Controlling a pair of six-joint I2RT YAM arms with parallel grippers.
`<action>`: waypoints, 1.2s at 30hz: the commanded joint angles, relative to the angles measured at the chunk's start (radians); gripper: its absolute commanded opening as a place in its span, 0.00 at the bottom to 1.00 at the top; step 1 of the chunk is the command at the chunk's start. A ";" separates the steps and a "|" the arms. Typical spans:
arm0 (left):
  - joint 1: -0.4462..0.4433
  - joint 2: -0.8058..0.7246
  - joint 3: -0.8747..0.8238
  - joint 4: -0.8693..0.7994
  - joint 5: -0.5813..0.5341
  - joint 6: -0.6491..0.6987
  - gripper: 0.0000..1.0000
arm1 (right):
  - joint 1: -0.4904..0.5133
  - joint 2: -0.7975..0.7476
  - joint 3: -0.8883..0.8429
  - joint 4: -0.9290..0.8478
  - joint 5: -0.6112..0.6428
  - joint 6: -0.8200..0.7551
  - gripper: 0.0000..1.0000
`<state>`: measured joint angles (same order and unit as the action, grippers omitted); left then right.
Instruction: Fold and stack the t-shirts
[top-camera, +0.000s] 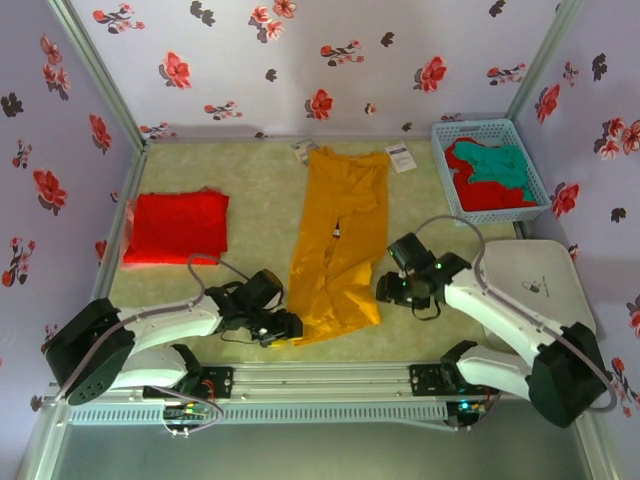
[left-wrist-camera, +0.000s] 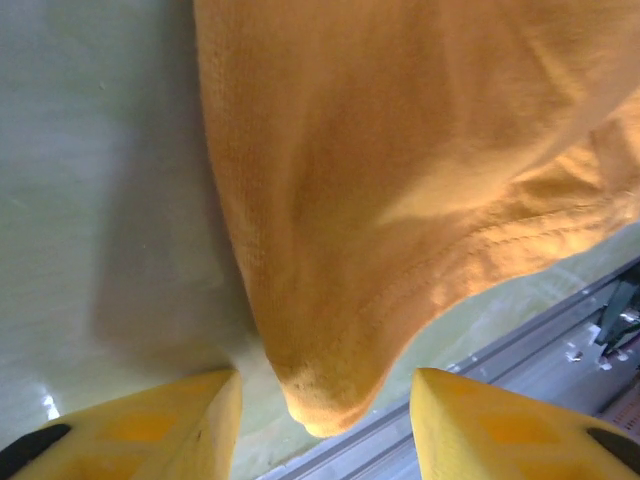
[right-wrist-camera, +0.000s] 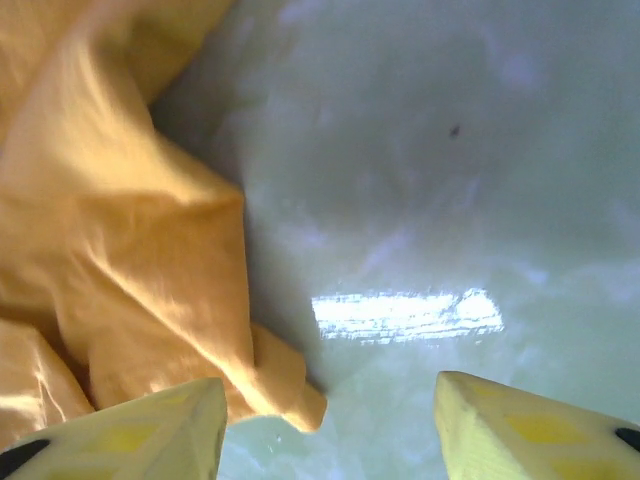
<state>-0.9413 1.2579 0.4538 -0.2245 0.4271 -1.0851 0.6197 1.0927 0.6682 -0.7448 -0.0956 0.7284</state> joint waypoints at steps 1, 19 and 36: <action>-0.025 0.049 0.009 0.074 -0.012 -0.038 0.47 | 0.036 -0.007 -0.077 0.091 -0.026 0.076 0.56; -0.034 0.128 0.059 0.059 -0.062 -0.026 0.29 | 0.173 0.155 -0.126 0.281 -0.034 0.123 0.43; -0.084 0.024 0.086 -0.054 -0.042 -0.015 0.03 | 0.320 -0.319 -0.257 -0.076 -0.003 0.628 0.06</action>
<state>-1.0107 1.2999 0.5209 -0.2466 0.3927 -1.1160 0.9150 0.8146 0.4351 -0.7139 -0.1123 1.2407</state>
